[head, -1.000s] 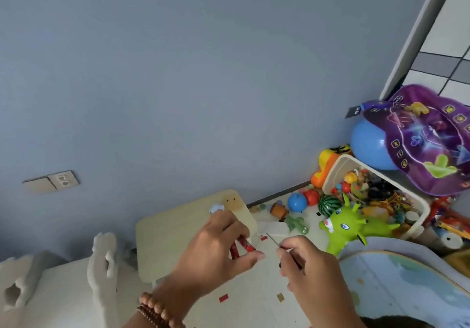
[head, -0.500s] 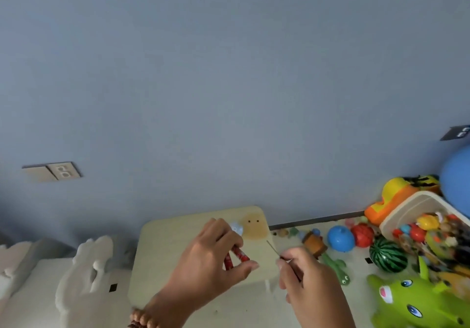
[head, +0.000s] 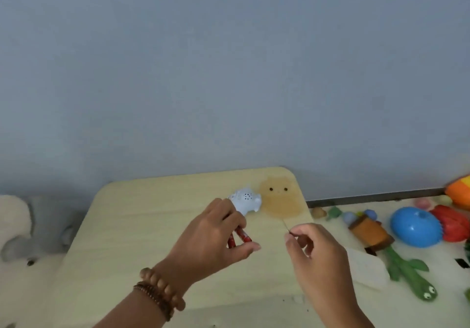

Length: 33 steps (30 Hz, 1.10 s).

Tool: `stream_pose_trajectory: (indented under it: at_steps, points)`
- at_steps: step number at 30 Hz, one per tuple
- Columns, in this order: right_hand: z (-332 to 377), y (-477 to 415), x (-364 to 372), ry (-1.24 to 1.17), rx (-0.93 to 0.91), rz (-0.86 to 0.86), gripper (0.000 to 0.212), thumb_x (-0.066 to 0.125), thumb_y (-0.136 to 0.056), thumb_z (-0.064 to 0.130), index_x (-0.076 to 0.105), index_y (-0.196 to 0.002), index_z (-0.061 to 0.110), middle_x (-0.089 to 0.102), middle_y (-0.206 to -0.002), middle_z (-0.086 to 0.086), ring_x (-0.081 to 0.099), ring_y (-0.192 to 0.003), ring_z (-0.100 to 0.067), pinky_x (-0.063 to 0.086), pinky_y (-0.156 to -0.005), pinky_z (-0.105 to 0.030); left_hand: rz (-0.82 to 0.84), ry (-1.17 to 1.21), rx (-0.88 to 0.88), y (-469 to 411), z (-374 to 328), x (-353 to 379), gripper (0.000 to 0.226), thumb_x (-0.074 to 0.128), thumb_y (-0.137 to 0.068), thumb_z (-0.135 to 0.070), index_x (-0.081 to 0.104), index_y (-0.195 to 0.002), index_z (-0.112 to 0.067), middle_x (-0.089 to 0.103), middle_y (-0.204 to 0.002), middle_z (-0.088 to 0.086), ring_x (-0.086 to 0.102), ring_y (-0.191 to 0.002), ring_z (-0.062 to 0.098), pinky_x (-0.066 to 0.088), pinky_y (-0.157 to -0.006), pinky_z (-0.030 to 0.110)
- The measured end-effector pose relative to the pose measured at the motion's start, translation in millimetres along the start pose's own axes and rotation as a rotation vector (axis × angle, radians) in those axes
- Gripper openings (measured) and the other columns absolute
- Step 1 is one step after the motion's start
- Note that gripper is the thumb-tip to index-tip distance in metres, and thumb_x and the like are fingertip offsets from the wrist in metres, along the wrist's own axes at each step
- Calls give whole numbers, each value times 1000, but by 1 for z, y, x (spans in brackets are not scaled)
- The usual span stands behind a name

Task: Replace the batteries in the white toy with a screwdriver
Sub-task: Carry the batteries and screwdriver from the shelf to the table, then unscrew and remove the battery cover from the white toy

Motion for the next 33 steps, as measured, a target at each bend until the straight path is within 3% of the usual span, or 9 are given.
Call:
stream_pose_trajectory:
  at_steps: [6, 13, 18, 21, 25, 27, 33]
  points:
    - [-84, -13, 93, 63, -26, 16, 10, 73, -87, 25, 64, -82, 27, 62, -71, 11, 62, -73, -16, 53, -66, -37, 6, 3, -5, 29, 61, 95, 40, 70, -83, -57, 64, -87, -17, 53, -88, -8, 45, -76, 4, 51, -63, 28]
    - [-110, -29, 117, 246, -7, 91, 12, 76, -84, 28, 64, -81, 28, 58, -70, 9, 58, -74, -18, 48, -61, -33, 129, -71, 27, 38, 77, 157, 44, 66, -80, -64, 63, -88, -21, 55, -91, -6, 49, -80, 11, 50, -59, 29]
    - [-114, -38, 134, 337, -70, 88, 16, 80, -77, 27, 65, -78, 28, 59, -66, 10, 60, -65, -18, 50, -50, -32, 124, -61, -90, 34, 108, 168, 46, 67, -79, -64, 64, -93, -21, 56, -96, -6, 52, -82, 14, 48, -69, 27]
    - [-117, -42, 134, 333, -82, 48, 18, 82, -75, 25, 65, -77, 28, 60, -65, 10, 61, -61, -17, 47, -46, -32, 172, -55, -70, 34, 111, 173, 47, 65, -82, -65, 66, -98, -21, 58, -100, -5, 52, -83, 14, 45, -73, 26]
    - [-116, -40, 133, 329, -150, -38, 6, 69, -81, 30, 67, -77, 26, 60, -65, 7, 61, -60, -17, 44, -48, -28, 212, -27, -79, 39, 114, 173, 48, 63, -86, -64, 67, -104, -20, 60, -107, -4, 54, -90, 15, 46, -79, 26]
    - [-115, -39, 133, 334, -167, -59, 16, 58, -81, 37, 68, -77, 26, 59, -65, 6, 60, -59, -18, 41, -49, -25, 228, 8, -92, 40, 116, 173, 49, 63, -86, -65, 68, -106, -20, 60, -110, -4, 54, -94, 15, 46, -81, 25]
    - [-114, -42, 136, 349, -182, -75, 11, 62, -79, 33, 70, -78, 26, 58, -66, 4, 61, -60, -20, 42, -49, -27, 246, 92, -111, 41, 121, 173, 53, 69, -81, -67, 69, -106, -20, 57, -112, -3, 52, -97, 13, 44, -83, 21]
Point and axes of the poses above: each hand's wrist, its own y-axis away from the middle knuckle, its own x-axis out of the palm, z = x × y, the point moved 6 cm from there along -y, towards the middle knuckle
